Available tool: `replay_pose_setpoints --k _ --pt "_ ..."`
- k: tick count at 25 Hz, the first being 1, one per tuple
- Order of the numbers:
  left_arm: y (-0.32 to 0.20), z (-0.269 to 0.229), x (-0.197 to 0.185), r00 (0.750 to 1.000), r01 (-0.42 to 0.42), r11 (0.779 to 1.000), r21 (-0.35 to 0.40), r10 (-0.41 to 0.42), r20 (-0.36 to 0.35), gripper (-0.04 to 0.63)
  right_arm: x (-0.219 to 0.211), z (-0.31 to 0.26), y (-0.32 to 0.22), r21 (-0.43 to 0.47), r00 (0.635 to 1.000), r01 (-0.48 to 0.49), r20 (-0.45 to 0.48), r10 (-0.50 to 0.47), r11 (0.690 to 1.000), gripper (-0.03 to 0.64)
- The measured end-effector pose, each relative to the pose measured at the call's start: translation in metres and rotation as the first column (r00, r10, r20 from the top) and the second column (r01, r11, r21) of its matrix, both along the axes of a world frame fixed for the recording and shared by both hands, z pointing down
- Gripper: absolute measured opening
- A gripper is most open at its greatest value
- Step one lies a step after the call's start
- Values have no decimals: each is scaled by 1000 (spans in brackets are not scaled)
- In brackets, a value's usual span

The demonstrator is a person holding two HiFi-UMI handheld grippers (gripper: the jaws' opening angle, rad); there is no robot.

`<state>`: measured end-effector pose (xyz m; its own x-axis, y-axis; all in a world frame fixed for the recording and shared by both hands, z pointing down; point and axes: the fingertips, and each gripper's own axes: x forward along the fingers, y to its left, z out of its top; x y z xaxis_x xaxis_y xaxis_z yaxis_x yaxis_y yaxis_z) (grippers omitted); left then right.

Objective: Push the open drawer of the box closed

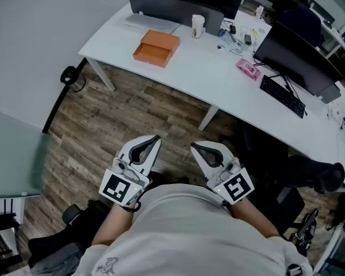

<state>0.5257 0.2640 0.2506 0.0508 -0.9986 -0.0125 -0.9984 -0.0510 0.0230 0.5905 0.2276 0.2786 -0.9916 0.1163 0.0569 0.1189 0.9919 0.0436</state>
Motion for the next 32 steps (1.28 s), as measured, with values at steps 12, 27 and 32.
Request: replay_pose_setpoints --k 12,27,32 --pt "4 6 -19 1000 -6 1000 -12 6 -9 -2 -21 1 1 3 999 -32 13 32 999 2" --pt "68 16 -163 998 58 998 -12 -59 -28 -2 -174 5 49 6 1000 -5 7 5 1000 2" --pt "102 5 -228 997 74 997 17 -74 -28 -2 -247 2 75 3 1000 -5 2 4 1000 2"
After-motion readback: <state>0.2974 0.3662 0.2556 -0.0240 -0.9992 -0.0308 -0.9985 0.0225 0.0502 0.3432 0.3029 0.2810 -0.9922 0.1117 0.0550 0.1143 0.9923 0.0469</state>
